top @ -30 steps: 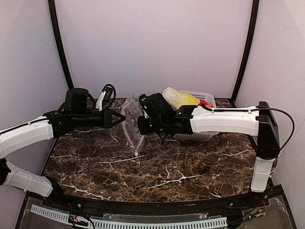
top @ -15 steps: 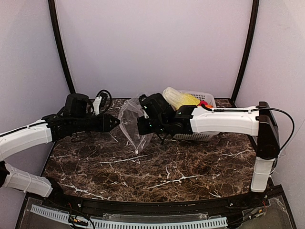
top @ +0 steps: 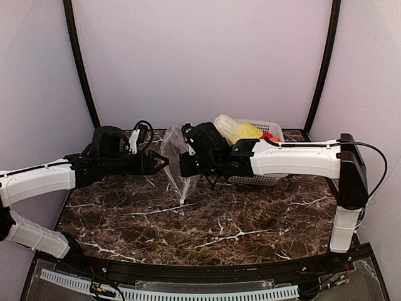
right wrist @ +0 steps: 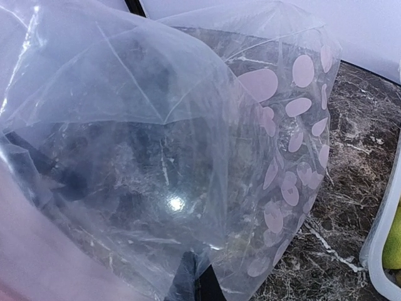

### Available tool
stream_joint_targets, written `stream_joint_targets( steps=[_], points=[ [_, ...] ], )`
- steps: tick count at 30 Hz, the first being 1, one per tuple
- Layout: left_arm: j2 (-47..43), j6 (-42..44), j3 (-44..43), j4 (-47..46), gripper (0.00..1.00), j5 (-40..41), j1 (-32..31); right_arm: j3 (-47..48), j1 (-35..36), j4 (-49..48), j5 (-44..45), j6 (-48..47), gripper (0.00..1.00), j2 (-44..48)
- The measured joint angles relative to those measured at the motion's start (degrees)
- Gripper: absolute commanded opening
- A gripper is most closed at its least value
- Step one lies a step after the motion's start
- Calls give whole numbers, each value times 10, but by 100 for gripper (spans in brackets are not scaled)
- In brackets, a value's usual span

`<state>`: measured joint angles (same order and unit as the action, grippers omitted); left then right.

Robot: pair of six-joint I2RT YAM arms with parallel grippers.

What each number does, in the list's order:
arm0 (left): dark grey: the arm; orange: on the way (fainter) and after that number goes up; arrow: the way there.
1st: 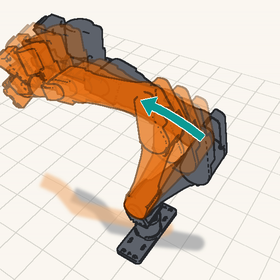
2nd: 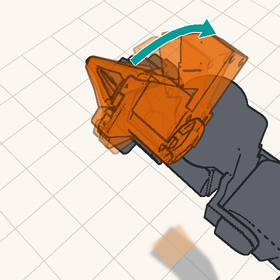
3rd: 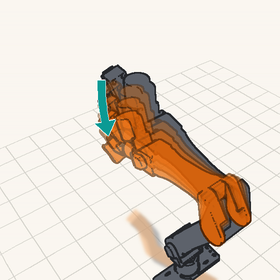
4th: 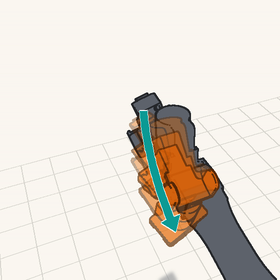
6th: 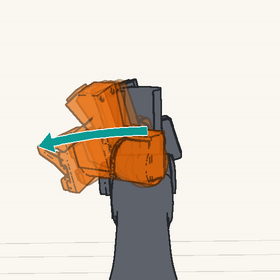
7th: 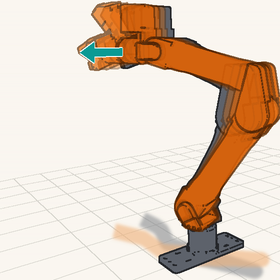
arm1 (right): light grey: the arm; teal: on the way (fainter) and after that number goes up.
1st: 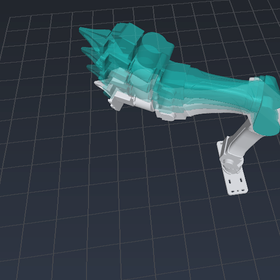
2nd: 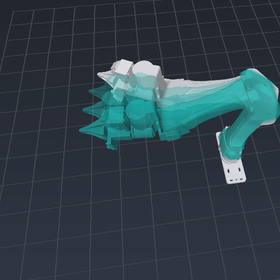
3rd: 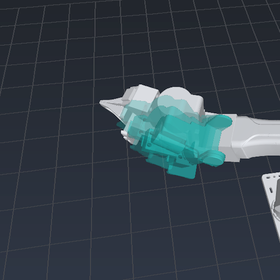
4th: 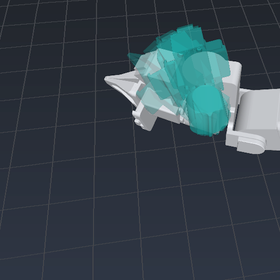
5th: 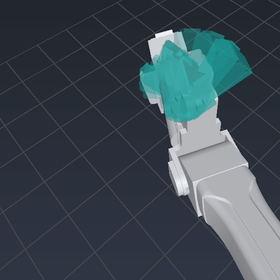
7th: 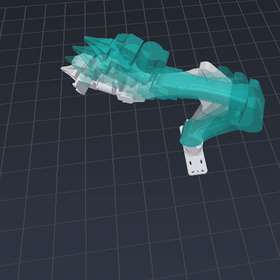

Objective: Place the food in the zip-top bag and seal the zipper
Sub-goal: Open the zipper food storage bag.

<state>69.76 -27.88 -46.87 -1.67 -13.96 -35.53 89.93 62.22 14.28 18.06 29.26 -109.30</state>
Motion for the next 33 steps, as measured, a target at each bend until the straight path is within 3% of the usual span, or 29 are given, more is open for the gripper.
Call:
stream_joint_targets(
  steps=[1,6,10,19,26,29,33],
  points=[
    [5,-3,0,-6,57,-4,-1,-2,0,-3,-3,0,0,1],
    [31,-10,0,-30,19,-19,-7,-15,0,-19,-12,-2,0,7],
    [32,-1,-1,-21,5,-3,-10,-24,-1,-23,-11,-3,0,15],
    [-23,99,-80,126,1,146,-12,-73,-35,-26,10,5,0,65],
    [-8,186,-154,189,1,156,-19,-75,-42,-46,-5,25,1,70],
    [24,208,-177,205,1,137,-17,-75,-47,-46,-15,34,11,67],
    [82,231,-204,219,1,120,-16,-76,-59,-42,-33,36,51,58]
  ],
)
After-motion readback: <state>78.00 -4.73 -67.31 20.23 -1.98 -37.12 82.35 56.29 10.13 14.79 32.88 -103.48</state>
